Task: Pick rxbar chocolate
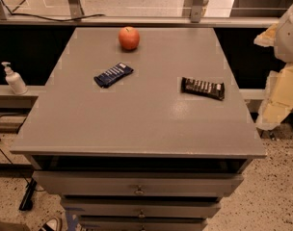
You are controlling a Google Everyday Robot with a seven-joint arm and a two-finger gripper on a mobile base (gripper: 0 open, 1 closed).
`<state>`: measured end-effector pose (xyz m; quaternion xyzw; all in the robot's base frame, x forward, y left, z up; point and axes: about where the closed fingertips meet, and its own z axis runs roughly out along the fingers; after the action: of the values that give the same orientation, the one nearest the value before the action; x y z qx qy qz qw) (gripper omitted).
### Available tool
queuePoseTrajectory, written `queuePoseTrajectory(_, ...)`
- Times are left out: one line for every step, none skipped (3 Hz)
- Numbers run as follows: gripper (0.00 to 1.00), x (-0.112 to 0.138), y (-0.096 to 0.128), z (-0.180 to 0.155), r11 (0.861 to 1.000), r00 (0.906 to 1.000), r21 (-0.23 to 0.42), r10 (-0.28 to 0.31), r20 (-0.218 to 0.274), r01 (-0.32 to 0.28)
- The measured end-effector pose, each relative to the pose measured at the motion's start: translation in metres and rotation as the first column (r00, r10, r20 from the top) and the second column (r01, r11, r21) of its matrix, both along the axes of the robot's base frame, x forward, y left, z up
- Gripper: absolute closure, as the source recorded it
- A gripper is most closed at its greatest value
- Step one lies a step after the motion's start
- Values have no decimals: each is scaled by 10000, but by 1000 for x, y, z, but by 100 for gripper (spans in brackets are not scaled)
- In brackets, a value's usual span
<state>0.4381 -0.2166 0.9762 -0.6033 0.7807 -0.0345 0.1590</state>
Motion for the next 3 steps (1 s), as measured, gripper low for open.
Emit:
queuePoseTrajectory(0, 0, 0, 0, 10000, 10000, 1, 0, 0, 0)
queuePoseTrajectory(0, 5, 6, -6, 9999, 9999, 156, 58, 132, -60)
queuePoseTrajectory(0, 25, 20, -35, 9992, 9996, 355, 176, 235, -184)
